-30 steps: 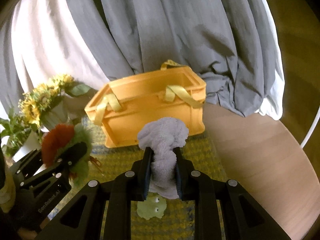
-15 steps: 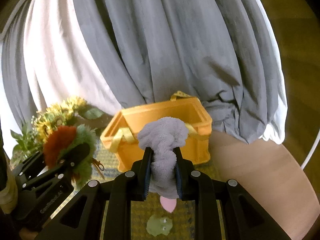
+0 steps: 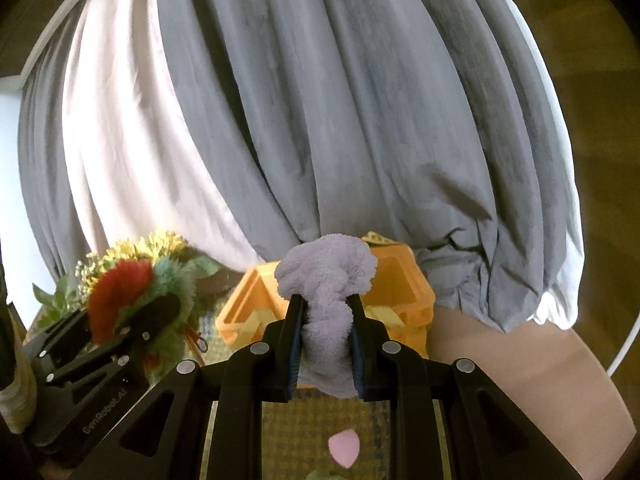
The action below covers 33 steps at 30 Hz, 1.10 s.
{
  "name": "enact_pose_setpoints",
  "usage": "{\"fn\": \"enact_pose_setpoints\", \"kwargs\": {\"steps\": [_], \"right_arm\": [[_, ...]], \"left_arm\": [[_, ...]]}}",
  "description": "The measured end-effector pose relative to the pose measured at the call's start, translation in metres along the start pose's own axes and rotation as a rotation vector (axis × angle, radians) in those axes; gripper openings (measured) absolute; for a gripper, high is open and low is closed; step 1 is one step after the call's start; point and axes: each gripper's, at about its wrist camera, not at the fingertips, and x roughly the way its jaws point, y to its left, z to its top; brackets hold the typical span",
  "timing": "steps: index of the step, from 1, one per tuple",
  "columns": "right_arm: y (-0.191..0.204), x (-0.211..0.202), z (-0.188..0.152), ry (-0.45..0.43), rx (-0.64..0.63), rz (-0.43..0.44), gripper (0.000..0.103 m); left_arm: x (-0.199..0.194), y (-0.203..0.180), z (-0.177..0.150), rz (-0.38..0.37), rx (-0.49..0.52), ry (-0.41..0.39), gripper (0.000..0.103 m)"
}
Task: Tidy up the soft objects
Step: 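Lift the pompom and scrunchie and carry both over the orange crate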
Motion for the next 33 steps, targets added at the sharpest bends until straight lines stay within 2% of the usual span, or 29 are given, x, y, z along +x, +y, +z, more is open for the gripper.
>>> {"fn": "enact_pose_setpoints", "kwargs": {"steps": [18,33], "right_arm": [[-0.009,0.042,0.034,-0.053,-0.011,0.012,0.022],[-0.017,0.098,0.047,-0.043,-0.010,0.027,0.022]], "left_arm": [[0.045,0.005,0.027,0.013,0.004,-0.049,0.041],[0.101,0.015,0.037,0.039,0.010,-0.044,0.041]]}}
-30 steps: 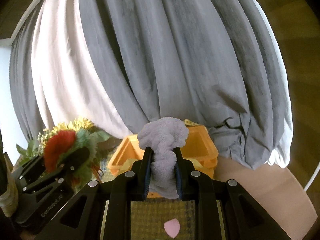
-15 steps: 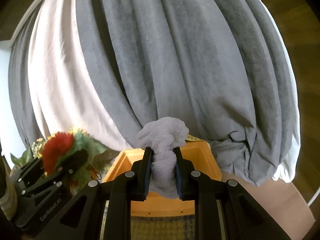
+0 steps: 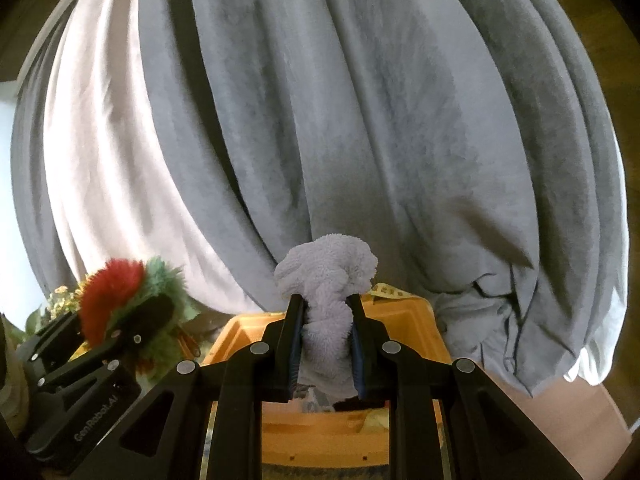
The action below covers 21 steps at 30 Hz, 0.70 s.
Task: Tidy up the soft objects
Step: 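Lift the pompom and scrunchie and carry both over the orange crate, then open the left gripper over the crate while the right releases the scrunchie inside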
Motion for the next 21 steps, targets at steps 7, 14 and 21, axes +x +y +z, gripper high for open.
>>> {"fn": "enact_pose_setpoints", "kwargs": {"steps": [7,14,21], "right_arm": [[-0.009,0.032,-0.001,0.025,0.004,-0.011,0.022],[-0.020,0.068,-0.008,0.088,0.013,-0.022,0.022],[-0.037,0.100,-0.019,0.182,0.056,-0.029,0.022]], "left_arm": [[0.033,0.001,-0.004,0.009,0.008,0.025,0.041],[0.068,-0.001,-0.014,-0.003,0.015,0.085,0.041],[0.099,-0.008,-0.031,-0.020,0.033,0.167,0.042]]}}
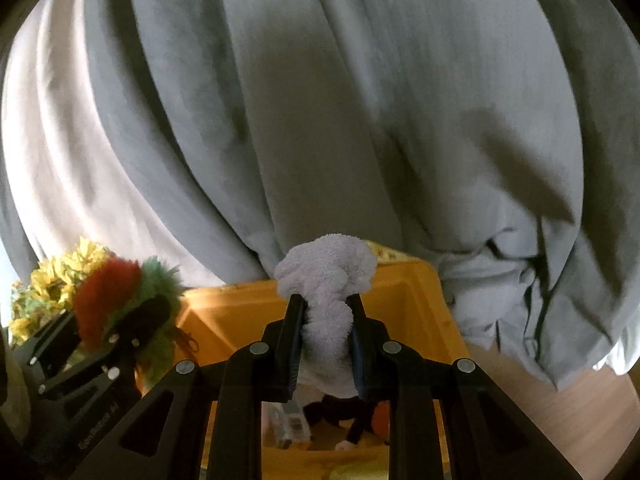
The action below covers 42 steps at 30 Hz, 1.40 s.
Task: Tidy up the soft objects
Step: 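Open the left gripper over the crate while the right releases the scrunchie inside, then withdraw both tools from the crate toward the frog toy and pink sponge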
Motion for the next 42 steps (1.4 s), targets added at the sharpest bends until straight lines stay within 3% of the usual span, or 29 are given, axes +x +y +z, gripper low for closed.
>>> {"fn": "enact_pose_setpoints", "kwargs": {"steps": [4,8,11,14,25,42], "right_arm": [[-0.005,0.015,-0.003,0.058,0.016,-0.019,0.027],[-0.008,0.024,-0.005,0.086,0.023,-0.044,0.052],[-0.009,0.024,-0.005,0.079,0.021,-0.055,0.056],[-0.009,0.021,-0.003,0.069,0.016,-0.065,0.063],[-0.005,-0.005,0.000,0.024,0.004,-0.081,0.063],[0.013,-0.085,-0.012,-0.044,-0.011,-0.078,0.063]], "left_arm": [[0.010,-0.003,-0.006,-0.003,-0.002,0.035,0.047],[0.016,-0.003,-0.008,-0.009,-0.007,0.061,0.056],[0.017,-0.002,-0.009,-0.019,-0.013,0.068,0.066],[0.014,0.000,-0.008,-0.010,-0.007,0.066,0.069],[-0.021,0.000,-0.006,0.006,-0.017,0.024,0.075],[-0.109,-0.006,-0.008,0.051,-0.028,-0.039,0.080]]}}
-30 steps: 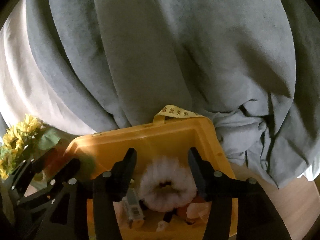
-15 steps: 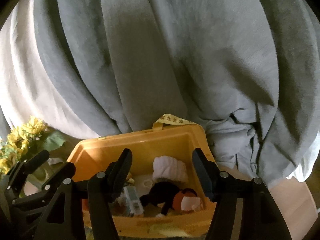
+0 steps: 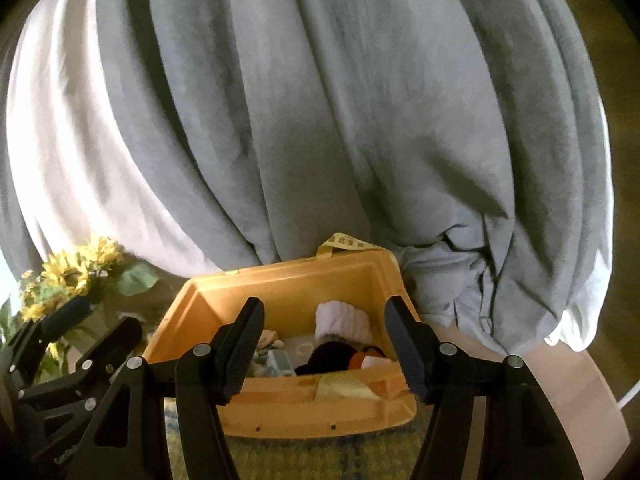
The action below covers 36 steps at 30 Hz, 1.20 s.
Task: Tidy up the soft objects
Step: 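Withdraw both tools from the crate toward the frog toy and pink sponge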
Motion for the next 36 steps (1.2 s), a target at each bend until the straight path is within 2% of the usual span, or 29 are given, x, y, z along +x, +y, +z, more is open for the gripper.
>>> {"fn": "enact_pose_setpoints", "kwargs": {"steps": [8,22,36], "right_arm": [[-0.001,-0.045,-0.005,-0.041,-0.009,0.008,0.063],[-0.010,-0.103,-0.022,-0.050,-0.020,0.075,0.063],[0.006,-0.156,-0.044,-0.080,-0.018,0.023,0.063]], "left_arm": [[-0.044,-0.010,-0.002,0.031,0.020,-0.029,0.081],[-0.117,-0.028,-0.022,0.094,-0.009,-0.043,0.084],[-0.161,-0.012,-0.039,0.037,-0.014,-0.038,0.084]]}}
